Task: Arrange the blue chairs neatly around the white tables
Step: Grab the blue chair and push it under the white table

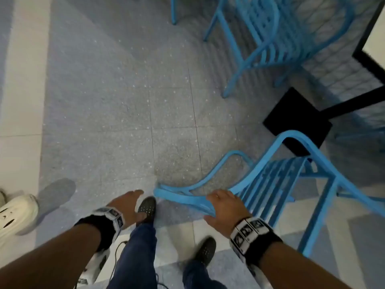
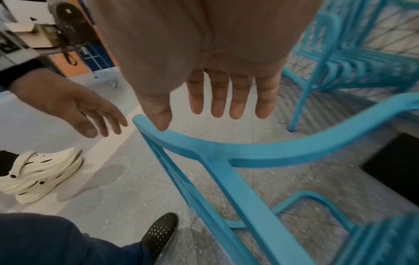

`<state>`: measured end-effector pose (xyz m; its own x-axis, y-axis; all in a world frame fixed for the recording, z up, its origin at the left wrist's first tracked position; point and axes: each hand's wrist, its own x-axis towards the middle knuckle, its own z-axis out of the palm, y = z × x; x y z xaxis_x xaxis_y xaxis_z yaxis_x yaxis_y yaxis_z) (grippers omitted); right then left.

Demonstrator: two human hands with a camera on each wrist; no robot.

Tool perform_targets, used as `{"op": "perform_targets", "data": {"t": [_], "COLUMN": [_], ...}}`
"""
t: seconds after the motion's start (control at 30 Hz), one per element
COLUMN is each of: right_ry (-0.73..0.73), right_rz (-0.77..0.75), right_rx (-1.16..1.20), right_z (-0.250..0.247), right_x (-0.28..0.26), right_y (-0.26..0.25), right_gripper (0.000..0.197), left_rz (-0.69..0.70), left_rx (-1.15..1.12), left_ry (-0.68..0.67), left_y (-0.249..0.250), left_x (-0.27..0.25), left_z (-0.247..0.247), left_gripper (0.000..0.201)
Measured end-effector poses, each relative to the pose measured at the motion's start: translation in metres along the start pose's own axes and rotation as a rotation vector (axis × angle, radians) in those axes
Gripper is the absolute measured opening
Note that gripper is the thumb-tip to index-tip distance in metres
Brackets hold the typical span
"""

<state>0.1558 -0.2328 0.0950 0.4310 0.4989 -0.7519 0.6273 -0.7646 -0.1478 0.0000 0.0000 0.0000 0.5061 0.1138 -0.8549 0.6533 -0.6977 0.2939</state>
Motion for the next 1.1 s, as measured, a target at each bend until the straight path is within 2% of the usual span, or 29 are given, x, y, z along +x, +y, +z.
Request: {"op": "perform_targets", "data": {"t": [0.13,0.2,0.27,0.3,0.37,0.4,0.43,0.47,0.5,0.57,0.6,0.67,0.77,0.9,1.1], "right_ry": [-0.031,-0.092,-0.079,-0.048,-0.009,0.002,0.018,0.052,0.082,0.128,0.126,0.148,0.226,0.410,0.726], "right_rz": [-0.062,-0.059,-0.055,-0.050,-0.048,-0.052,-0.049,-0.047,-0.035,-0.002,0.005,0.016,0.018,0.040,0.027], "right_rx": [-0.053,-0.060,-0.050,-0.060,-0.105,-0.135,-0.152,-0.152,-0.129,-0.094,-0.091,-0.087,-0.034,0.040,0.148], "right_z": [0.018,0.036,0.052,0.057,0.062,0.064,0.063,0.061,0.058,0.048,0.039,0.019,-0.016,-0.049,-0.049], "right_x": [0.077,0.099,0.113,0.118,0.123,0.125,0.126,0.125,0.122,0.114,0.107,0.089,0.045,-0.031,-0.152], "right_y": [-0.033,-0.039,-0.037,-0.038,-0.038,-0.037,-0.036,-0.033,-0.031,-0.023,-0.019,-0.007,0.015,0.054,0.121], "right_gripper": [0.062,0.055,0.044,0.037,0.028,0.028,0.028,0.028,0.027,0.028,0.029,0.033,0.036,0.042,0.036], "left_rz": [-0.008,0.054,0.087,0.091,0.167,0.136,0.076,0.050,0.055,0.127,0.202,0.246,0.321,0.508,0.699], "left_rx": [-0.164,-0.197,-0.221,-0.249,-0.256,-0.334,-0.463,-0.538,-0.533,-0.345,-0.264,-0.213,-0.077,0.159,0.508], "left_ry": [0.017,-0.024,-0.057,-0.094,-0.093,-0.117,-0.130,-0.113,-0.063,0.040,0.067,0.104,0.201,0.312,0.301], "left_y": [-0.023,-0.024,-0.027,-0.026,-0.017,-0.007,0.006,0.012,0.013,0.017,0.024,0.045,0.092,0.156,0.264], "left_x": [0.071,0.101,0.130,0.143,0.169,0.177,0.177,0.177,0.176,0.175,0.167,0.150,0.112,0.051,-0.060], "left_z": [0.008,0.014,0.025,0.031,0.040,0.042,0.040,0.039,0.042,0.031,0.023,0.007,-0.026,-0.064,-0.089], "left_gripper": [0.093,0.092,0.088,0.077,0.032,0.014,0.007,0.009,0.014,0.015,0.013,0.021,0.014,0.002,0.012]}}
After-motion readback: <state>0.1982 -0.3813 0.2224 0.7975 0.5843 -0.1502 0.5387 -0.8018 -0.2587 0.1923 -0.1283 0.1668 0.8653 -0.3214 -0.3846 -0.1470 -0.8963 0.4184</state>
